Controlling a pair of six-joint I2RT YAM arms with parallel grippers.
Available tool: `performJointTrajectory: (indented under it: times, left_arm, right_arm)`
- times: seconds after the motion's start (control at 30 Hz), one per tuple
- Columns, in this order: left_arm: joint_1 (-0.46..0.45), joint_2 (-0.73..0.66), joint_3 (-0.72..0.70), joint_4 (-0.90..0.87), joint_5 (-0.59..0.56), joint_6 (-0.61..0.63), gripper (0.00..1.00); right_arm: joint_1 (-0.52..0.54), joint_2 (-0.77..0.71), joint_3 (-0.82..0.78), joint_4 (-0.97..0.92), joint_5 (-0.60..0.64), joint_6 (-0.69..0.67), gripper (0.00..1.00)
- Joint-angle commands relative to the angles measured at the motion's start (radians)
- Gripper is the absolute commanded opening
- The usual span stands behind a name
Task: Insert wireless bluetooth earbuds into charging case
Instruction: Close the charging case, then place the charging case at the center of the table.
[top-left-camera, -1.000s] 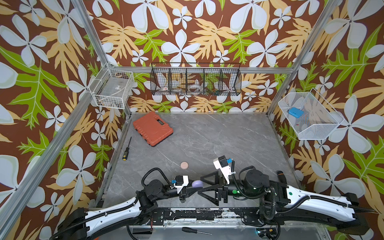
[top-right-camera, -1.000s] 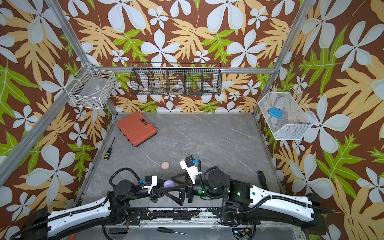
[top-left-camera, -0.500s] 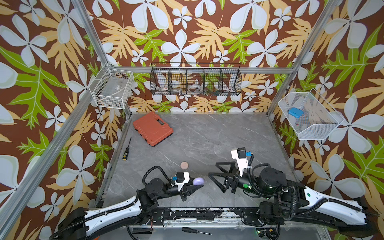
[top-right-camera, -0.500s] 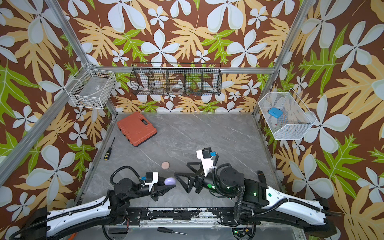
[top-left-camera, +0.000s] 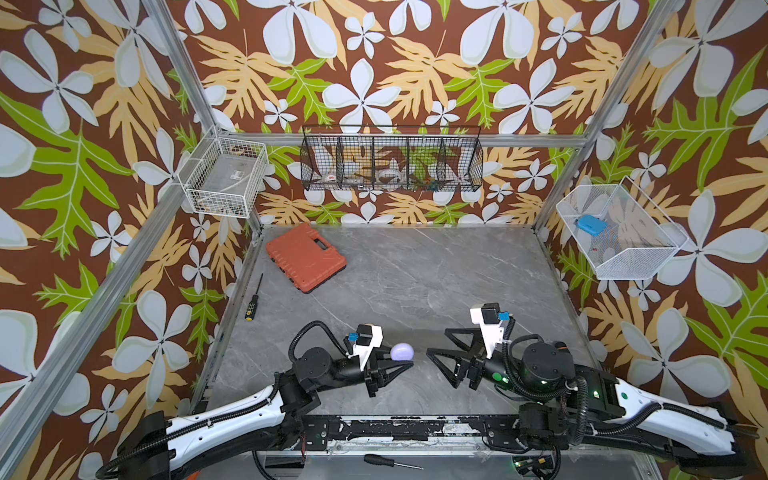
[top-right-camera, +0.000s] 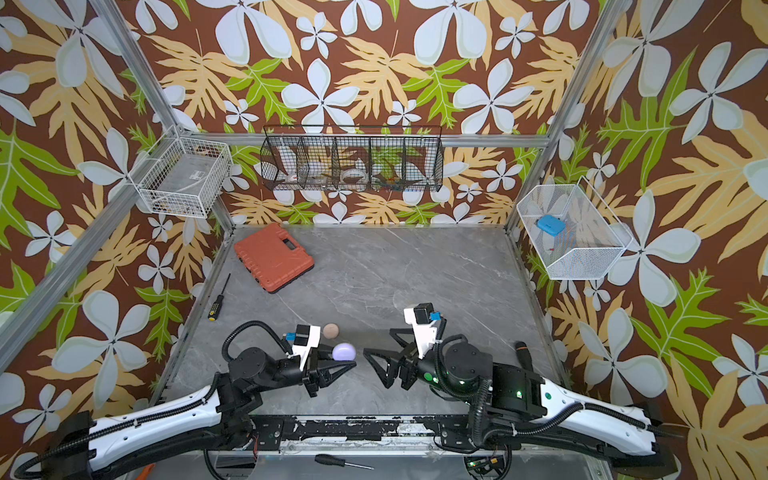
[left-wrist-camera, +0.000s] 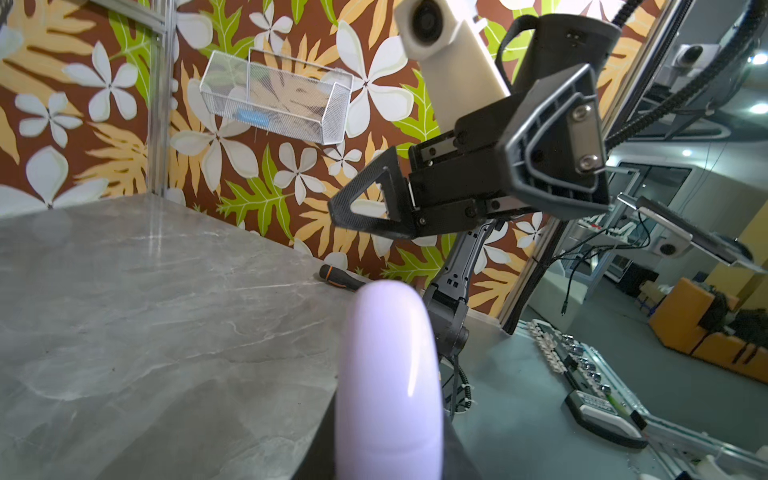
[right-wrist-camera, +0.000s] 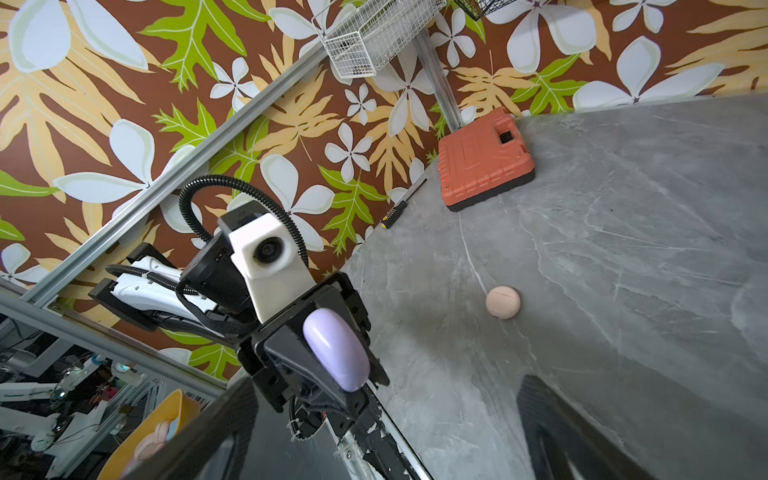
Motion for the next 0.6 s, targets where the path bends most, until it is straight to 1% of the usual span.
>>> performJointTrajectory:
  times: [0.0, 0.1, 0.2, 0.37, 0.57]
  left_arm:
    - [0.002, 0.033, 0.020, 0.016, -0.058, -0.180, 0.00]
    - [0.002, 0.084, 0.089, -0.140, -0.137, -0.267, 0.00]
    - [0.001, 0.158, 0.150, -0.257, -0.193, -0.334, 0.00]
    - [0.002, 0.281, 0.187, -0.288, -0.236, -0.443, 0.00]
    - [0.002, 0.403, 0.261, -0.392, -0.331, -0.463, 0.00]
  right_arm:
    - [-0.001, -0.014, 0.001, -0.055, 0.094, 0.014, 0.95]
    - [-0.001, -0.020, 0.007, -0.135, 0.174, 0.054, 0.95]
    - [-0.001, -0.032, 0.004, -0.188, 0.212, 0.085, 0.95]
    - [0.000, -0.058, -0.005, -0.267, 0.267, 0.135, 0.95]
    - [0.000, -0.130, -0.054, -0.289, 0.281, 0.173, 0.95]
